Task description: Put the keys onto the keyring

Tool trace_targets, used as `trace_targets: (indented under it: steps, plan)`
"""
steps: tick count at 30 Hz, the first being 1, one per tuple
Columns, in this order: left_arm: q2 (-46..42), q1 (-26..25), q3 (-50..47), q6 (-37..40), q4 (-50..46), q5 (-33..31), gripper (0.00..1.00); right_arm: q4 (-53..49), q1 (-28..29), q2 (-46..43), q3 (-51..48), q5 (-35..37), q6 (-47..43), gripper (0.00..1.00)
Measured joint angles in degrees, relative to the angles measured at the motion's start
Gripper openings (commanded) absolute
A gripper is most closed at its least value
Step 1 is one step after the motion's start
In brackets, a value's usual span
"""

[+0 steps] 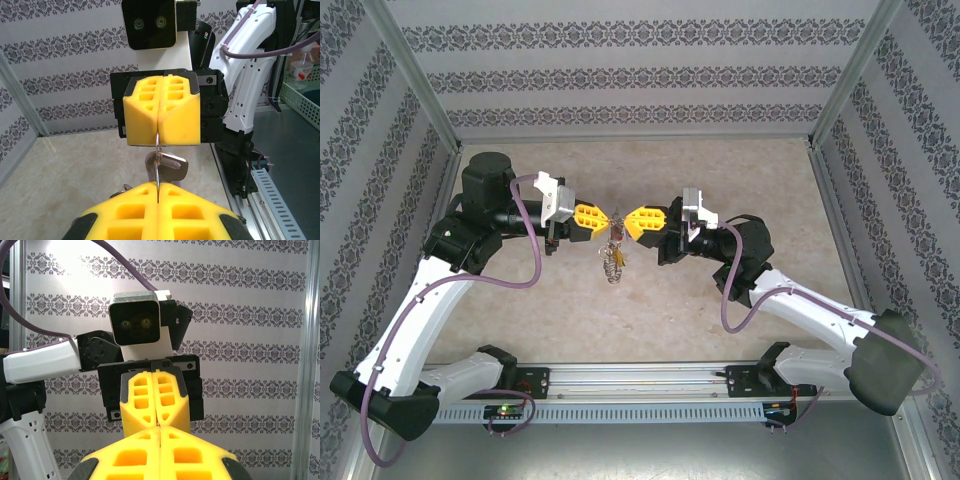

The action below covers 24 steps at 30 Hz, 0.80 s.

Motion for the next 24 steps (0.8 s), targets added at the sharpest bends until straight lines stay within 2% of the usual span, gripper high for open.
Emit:
trace_targets:
  steps: [24]
  plan:
    - [-0.04,0.02,-0.31,-0.15,0.09,0.0,0.0,0.44,0.09,1.22,0.98,-0.02,0.02,0.0]
